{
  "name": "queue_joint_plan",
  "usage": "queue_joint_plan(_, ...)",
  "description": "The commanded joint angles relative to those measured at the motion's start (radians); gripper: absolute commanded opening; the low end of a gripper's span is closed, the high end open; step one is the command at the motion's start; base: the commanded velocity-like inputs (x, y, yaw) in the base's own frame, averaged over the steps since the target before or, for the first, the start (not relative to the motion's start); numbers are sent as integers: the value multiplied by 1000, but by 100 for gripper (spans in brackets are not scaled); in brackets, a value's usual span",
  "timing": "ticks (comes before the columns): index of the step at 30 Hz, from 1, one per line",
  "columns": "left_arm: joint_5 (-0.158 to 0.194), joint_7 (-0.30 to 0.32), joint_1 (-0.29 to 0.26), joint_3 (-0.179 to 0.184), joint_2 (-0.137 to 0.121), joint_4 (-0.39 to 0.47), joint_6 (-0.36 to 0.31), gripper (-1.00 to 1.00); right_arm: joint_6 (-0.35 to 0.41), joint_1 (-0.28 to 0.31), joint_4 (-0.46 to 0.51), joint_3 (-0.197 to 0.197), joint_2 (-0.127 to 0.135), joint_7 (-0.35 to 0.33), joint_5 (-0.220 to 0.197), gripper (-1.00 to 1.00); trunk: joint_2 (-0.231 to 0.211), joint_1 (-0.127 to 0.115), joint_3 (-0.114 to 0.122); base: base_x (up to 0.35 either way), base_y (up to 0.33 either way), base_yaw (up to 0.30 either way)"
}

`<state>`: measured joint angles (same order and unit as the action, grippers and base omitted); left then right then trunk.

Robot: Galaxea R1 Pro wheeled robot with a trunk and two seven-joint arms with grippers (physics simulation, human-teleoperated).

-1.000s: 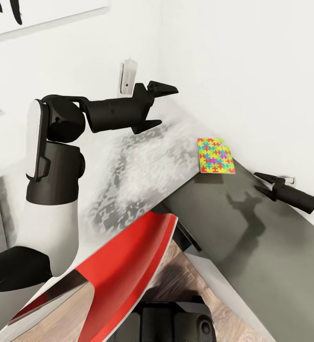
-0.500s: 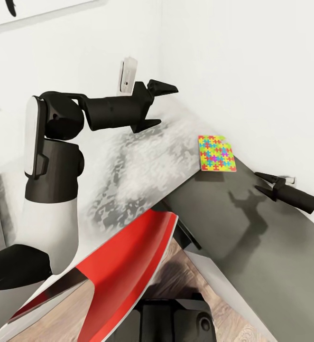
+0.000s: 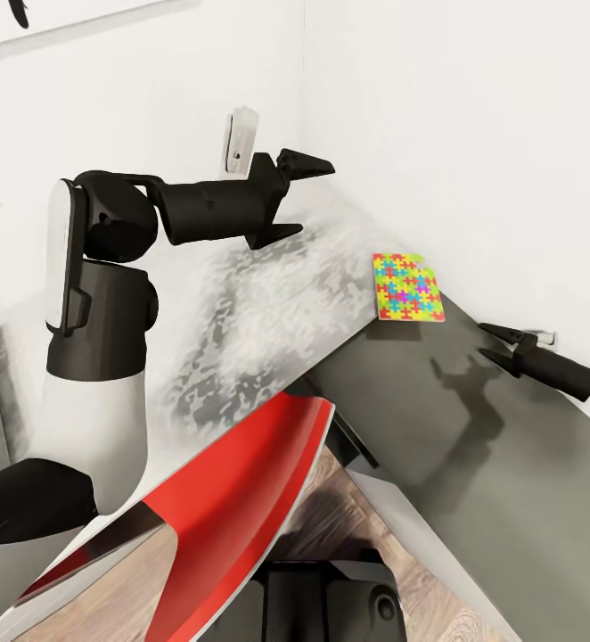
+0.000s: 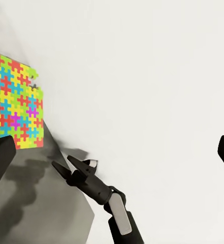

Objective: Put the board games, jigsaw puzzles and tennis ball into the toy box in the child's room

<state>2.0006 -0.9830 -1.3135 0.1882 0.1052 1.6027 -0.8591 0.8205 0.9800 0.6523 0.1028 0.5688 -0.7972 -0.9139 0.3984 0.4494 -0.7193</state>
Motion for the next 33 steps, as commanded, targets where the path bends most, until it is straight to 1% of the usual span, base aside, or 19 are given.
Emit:
queue_joint_plan(1, 9, -11, -1, -1, 1, 0, -2, 100, 5, 1, 0, 1, 0, -2, 0, 100, 2, 1, -2, 0, 0, 0)
queue_joint_plan(23, 9, -11, -1, -1, 1, 0, -1, 100, 5, 0, 1, 2, 0, -3, 0, 100, 2, 1, -11, 0, 0, 0)
queue_joint_plan(33, 9, -11, -1, 0, 1, 0, -1, 100, 6, -1, 1, 17, 0, -2, 0, 100, 2, 1, -12, 0, 0, 49)
